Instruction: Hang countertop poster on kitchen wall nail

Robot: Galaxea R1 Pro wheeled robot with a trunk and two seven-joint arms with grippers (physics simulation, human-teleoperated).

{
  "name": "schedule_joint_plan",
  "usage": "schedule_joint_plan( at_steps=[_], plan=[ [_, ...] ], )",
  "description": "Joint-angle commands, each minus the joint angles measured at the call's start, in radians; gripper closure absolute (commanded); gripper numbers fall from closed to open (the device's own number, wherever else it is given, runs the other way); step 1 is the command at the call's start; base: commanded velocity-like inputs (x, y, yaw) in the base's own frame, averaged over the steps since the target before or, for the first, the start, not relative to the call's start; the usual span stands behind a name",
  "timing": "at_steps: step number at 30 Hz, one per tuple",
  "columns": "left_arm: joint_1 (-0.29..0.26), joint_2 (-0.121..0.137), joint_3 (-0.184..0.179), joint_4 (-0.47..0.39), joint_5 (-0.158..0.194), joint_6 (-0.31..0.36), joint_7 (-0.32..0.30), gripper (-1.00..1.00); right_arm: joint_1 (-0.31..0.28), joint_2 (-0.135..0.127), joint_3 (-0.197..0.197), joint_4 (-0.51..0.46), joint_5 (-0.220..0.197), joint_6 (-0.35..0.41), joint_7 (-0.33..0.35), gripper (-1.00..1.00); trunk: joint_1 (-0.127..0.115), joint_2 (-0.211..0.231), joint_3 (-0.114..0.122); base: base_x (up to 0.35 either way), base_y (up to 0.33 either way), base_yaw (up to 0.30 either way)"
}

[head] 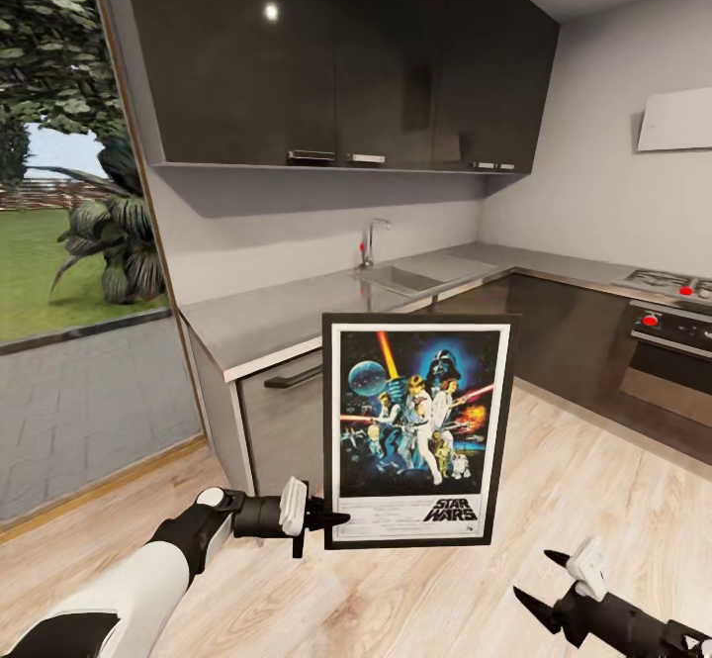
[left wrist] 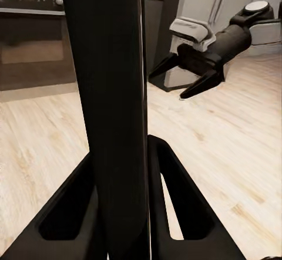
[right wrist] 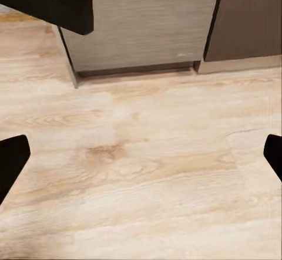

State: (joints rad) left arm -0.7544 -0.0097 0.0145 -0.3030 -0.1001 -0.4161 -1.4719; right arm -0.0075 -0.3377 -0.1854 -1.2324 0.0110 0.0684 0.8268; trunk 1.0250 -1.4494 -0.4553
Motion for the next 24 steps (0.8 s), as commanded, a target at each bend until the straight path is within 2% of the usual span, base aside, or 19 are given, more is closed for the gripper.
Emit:
schedule_joint_plan(
  at_steps=[1,3,6,9,13,15,21,24],
  plan=[
    [0.0,-0.001,0.002,-0.001,-0.005,-0.009,0.001,1.0,-0.006,-0.014,-0.002,-0.012,0.001,0.013,0.047,-1.0,0.0,-0.001,-0.001,0.0,0.0,0.0],
    [0.0,-0.001,0.002,-0.001,-0.004,-0.009,0.001,1.0,-0.013,-0.032,-0.002,-0.018,0.001,0.017,0.084,-1.0,0.0,-0.001,-0.001,0.0,0.0,0.0],
    [0.0,-0.002,0.002,-0.001,-0.004,-0.009,0.001,1.0,-0.049,-0.085,-0.002,-0.027,0.001,0.043,0.171,-1.0,0.0,-0.001,-0.001,0.0,0.0,0.0],
    [0.0,-0.002,0.002,-0.001,-0.004,-0.009,0.001,1.0,-0.096,-0.103,-0.002,-0.028,0.001,0.121,0.232,-1.0,0.0,-0.001,-0.001,0.0,0.0,0.0],
    [0.0,-0.003,0.002,-0.001,-0.004,-0.009,0.001,1.0,-0.15,-0.11,0.0,-0.029,0.001,0.171,0.289,-1.0,0.0,-0.001,-0.001,0.0,0.0,0.0],
    [0.0,-0.003,0.002,-0.001,-0.004,-0.009,0.001,1.0,-0.159,-0.111,0.001,-0.029,0.001,0.176,0.295,-1.0,0.0,-0.001,-0.001,0.0,0.0,0.0],
    [0.0,-0.003,0.002,-0.001,-0.005,-0.008,0.001,1.0,-0.197,-0.11,0.01,-0.031,0.034,0.184,0.327,-1.0,0.0,-0.001,-0.001,0.0,0.0,0.0],
    [0.0,-0.003,0.002,-0.002,-0.006,-0.007,0.001,1.0,-0.215,-0.11,0.014,-0.031,0.052,0.184,0.402,-1.0,0.0,-0.001,-0.001,0.0,0.0,0.0]
  ],
)
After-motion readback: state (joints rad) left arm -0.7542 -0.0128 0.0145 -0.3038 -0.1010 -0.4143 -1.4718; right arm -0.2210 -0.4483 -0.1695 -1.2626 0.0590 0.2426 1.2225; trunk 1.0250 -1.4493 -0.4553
